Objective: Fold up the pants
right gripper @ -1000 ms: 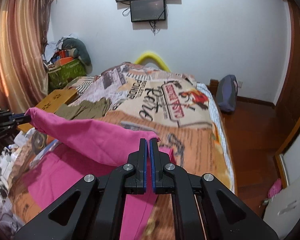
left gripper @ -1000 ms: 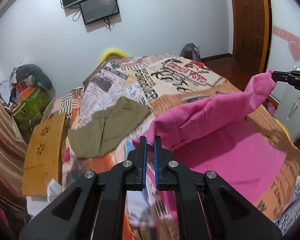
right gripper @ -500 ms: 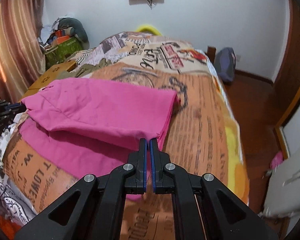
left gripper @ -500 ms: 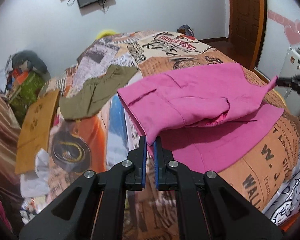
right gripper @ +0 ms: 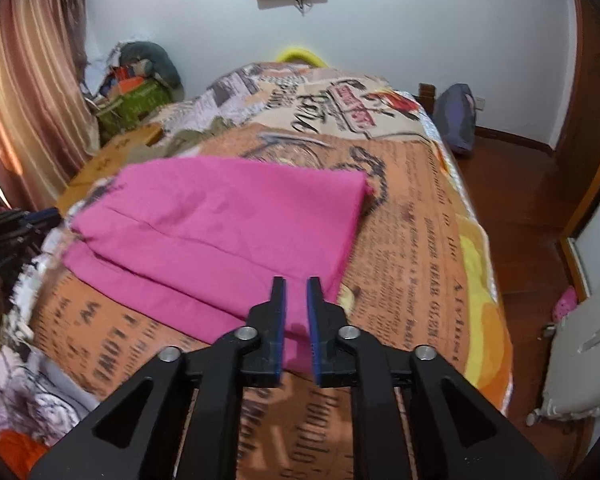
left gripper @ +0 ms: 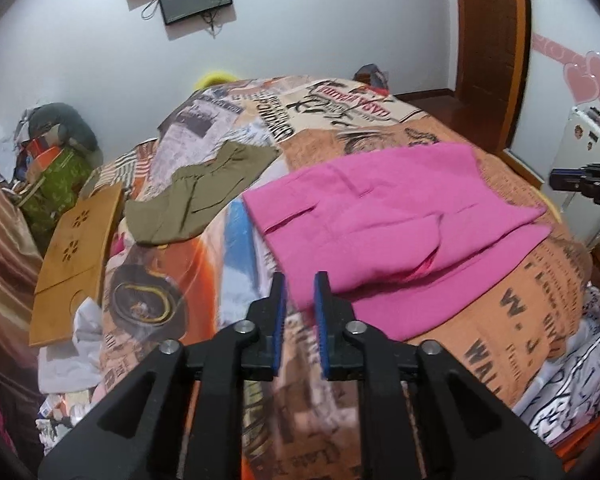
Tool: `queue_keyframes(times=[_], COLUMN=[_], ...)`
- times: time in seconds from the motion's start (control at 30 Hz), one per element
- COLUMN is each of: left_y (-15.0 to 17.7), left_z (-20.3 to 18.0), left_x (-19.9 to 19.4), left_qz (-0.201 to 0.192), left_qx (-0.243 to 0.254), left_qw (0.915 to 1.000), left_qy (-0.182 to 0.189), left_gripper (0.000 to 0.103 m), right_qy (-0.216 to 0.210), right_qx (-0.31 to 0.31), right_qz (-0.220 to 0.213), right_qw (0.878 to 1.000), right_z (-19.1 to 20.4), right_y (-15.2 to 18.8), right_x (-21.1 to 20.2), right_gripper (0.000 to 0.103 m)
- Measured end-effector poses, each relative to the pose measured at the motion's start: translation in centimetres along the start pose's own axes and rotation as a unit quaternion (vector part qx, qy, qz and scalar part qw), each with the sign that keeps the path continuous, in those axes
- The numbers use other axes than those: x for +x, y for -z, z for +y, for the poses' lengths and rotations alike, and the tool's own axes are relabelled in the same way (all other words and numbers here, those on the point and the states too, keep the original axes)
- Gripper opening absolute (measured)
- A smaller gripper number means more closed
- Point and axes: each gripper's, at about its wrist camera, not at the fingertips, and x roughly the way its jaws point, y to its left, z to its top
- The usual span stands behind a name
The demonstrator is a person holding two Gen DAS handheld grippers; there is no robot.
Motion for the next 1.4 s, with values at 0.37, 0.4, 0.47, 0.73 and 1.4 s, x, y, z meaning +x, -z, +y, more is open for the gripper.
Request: queue_keyframes(times=[0.37,0.4,0.47,0.73,1.4], left_y=[-0.4,-0.3,-0.3,-1.1,-2.0], left_z=[-5.6,-5.7,-5.9,-6.1,-6.8], left_x=[2.3,2.6,3.2,4.7,5.0], left_qz=[0.016,0.02,0.026,0.028,0.046], left_qx=[0.109,0.115,0.124,0.133,0.107], left_qw=[0.9938,0.993,0.9918,0.9901,0.9885], left_qy=[0.011,0.014,0.017,0.036,0.097], left_gripper=[0.054,0.055,0.055,0.056,0.059], right_qy=[-0.064,-0.067,-0.074,-0.069,-0.104], right_qx=[-0.059,-0.064,-0.071,-0.095,-0.058], right_qz=[0.023,0.027,0.036,0.061,0.024], right_qw=[0.996,0.995,0.994,0.991,0.993], right_z=[5.1,5.5,6.0,7.2,6.8], right_y=[-0.6,-0.4,-0.2,0.3,-1.4], right_x=[2.2,2.5,3.2,5.2,5.6], right_gripper=[0.035,0.036,0.036,0.036,0.011])
